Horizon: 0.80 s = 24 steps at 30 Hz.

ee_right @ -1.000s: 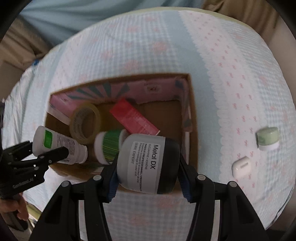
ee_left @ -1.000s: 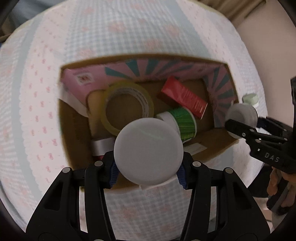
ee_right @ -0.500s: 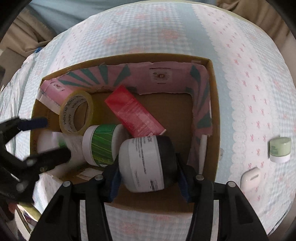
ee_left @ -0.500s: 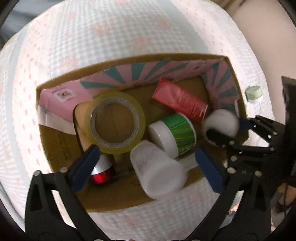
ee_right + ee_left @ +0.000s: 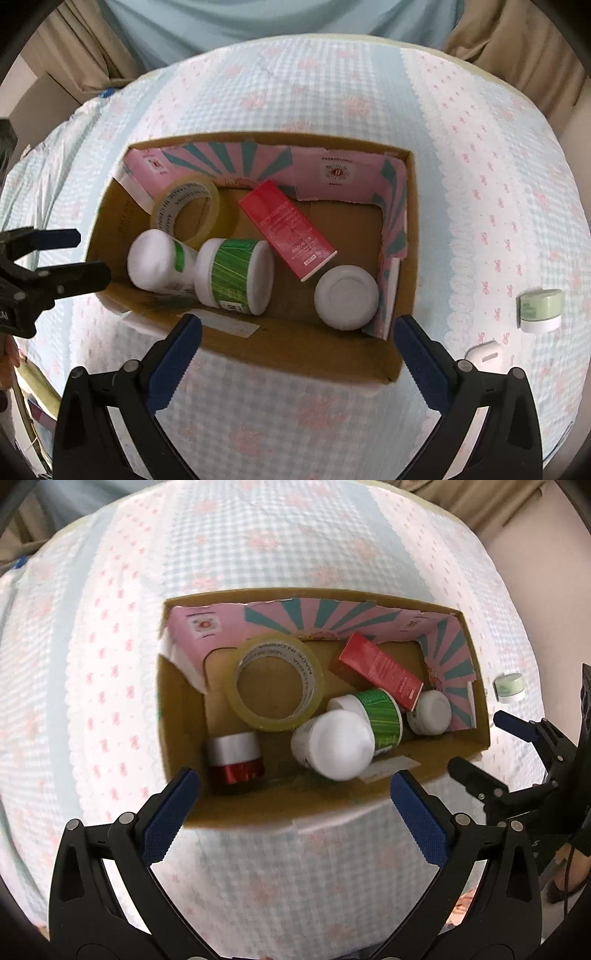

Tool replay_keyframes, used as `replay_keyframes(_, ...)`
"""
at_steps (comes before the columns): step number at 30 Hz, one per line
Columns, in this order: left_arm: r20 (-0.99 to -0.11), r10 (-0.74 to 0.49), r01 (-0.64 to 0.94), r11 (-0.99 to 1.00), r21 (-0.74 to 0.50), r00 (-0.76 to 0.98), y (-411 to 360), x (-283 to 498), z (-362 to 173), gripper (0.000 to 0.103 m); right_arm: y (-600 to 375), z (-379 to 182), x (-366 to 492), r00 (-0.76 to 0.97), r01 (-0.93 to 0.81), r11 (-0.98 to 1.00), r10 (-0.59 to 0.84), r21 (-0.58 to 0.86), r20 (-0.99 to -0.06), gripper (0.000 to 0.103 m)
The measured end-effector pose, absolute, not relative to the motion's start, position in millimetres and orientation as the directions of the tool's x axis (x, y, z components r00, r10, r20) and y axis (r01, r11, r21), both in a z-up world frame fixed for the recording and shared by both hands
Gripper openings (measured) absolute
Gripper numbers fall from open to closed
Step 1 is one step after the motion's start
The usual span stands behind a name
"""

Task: Organize rigid objects
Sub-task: 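Withdraw both tools from the box toward the earbud case and green jar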

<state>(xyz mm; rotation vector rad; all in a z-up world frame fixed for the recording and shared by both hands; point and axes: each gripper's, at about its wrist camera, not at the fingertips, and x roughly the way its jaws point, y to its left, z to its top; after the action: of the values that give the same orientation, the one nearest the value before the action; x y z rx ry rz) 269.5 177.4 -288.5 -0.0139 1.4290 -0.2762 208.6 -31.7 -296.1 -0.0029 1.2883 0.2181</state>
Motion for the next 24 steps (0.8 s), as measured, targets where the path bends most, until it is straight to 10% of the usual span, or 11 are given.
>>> replay_keyframes(24, -0.933, -0.213, 0.126, 0.975, -0.183, 0.290, 119, 153, -174, 0.103, -130, -158, 115, 0.398, 0.022, 0.994, 0.093, 0.111, -0.912, 0.103)
